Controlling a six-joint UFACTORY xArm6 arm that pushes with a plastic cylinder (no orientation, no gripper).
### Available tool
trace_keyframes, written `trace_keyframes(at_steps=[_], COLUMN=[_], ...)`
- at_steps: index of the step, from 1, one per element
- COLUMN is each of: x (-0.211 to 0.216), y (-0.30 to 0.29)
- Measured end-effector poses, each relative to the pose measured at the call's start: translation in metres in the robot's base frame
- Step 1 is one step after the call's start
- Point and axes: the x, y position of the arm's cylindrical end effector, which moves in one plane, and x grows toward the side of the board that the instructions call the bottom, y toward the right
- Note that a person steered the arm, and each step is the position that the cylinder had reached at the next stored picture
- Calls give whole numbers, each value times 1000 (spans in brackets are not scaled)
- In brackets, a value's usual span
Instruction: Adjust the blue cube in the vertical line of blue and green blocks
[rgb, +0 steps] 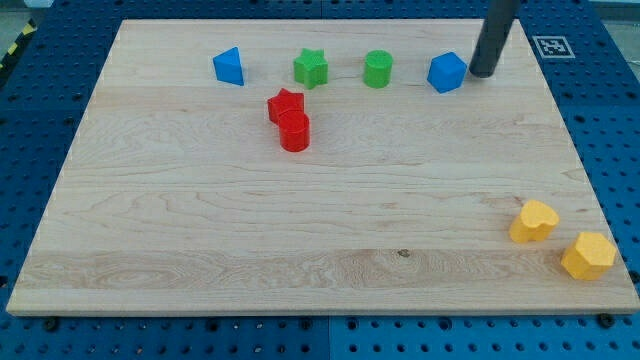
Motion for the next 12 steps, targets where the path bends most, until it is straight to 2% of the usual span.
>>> trace_keyframes(at_steps=[2,8,9,10,12], x=[38,27,31,69,74], y=[-8,-63,-63,-63,-69])
